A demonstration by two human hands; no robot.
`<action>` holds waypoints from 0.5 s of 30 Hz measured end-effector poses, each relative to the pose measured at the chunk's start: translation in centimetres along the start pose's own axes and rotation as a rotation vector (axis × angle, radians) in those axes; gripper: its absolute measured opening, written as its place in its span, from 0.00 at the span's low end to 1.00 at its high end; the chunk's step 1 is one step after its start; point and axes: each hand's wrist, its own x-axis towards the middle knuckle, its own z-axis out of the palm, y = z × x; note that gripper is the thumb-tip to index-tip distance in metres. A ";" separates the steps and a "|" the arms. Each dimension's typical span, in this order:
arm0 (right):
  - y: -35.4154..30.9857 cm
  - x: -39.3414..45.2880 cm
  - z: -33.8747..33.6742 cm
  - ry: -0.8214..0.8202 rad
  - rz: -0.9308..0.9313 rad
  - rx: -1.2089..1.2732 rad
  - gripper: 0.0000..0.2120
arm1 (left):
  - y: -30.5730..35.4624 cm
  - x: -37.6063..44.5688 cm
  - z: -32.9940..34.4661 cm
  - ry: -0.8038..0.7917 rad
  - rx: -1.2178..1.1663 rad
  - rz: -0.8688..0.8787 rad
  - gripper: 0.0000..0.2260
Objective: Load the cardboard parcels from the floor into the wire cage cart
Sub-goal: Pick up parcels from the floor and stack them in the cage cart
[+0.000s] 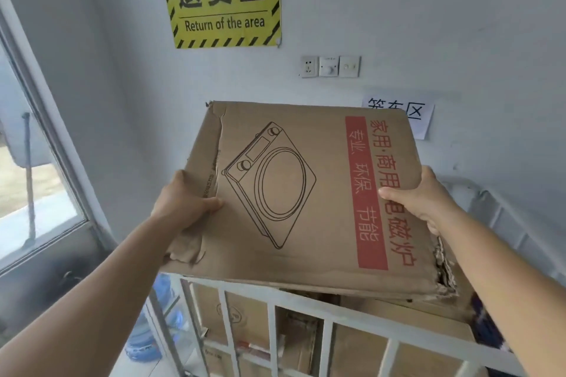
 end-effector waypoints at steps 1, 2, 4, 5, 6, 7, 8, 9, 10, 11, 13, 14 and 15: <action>0.3 0.7 -0.9 0.016 0.006 -0.002 0.32 | 0.9 0.6 1.1 -0.013 0.000 0.013 0.34; 0.7 1.3 -1.7 0.028 0.014 0.000 0.32 | 1.6 1.2 2.2 -0.026 -0.001 0.028 0.33; 1.7 2.8 -3.2 0.057 0.040 0.000 0.32 | 3.2 2.6 4.6 -0.064 -0.034 0.058 0.33; 2.3 3.5 -3.9 0.067 0.056 -0.001 0.32 | 3.9 3.3 5.9 -0.085 -0.047 0.069 0.33; 3.0 4.3 -4.5 0.076 0.079 0.002 0.31 | 4.6 3.9 7.2 -0.108 -0.047 0.080 0.33; 3.7 5.0 -5.1 0.087 0.105 0.000 0.31 | 5.4 4.4 8.5 -0.131 -0.035 0.091 0.34; 4.4 5.6 -5.5 0.093 0.129 -0.001 0.32 | 5.9 5.0 9.9 -0.160 -0.025 0.099 0.35; 5.2 6.3 -5.9 0.096 0.151 -0.006 0.32 | 6.3 5.6 11.3 -0.189 -0.023 0.105 0.35; 6.0 7.1 -6.1 0.102 0.174 -0.013 0.33 | 6.6 6.2 12.8 -0.218 -0.026 0.110 0.35; 6.9 7.8 -6.3 0.106 0.200 -0.018 0.33 | 6.8 6.8 14.3 -0.244 -0.026 0.115 0.34; 8.6 9.4 -6.5 0.107 0.247 -0.021 0.33 | 7.0 8.2 17.2 -0.302 -0.015 0.111 0.33; 9.5 10.1 -6.5 0.100 0.269 -0.025 0.33 | 6.9 8.6 18.4 -0.327 -0.007 0.103 0.34; 10.2 10.8 -6.5 0.095 0.295 -0.034 0.33 | 6.8 9.1 19.7 -0.348 0.004 0.097 0.34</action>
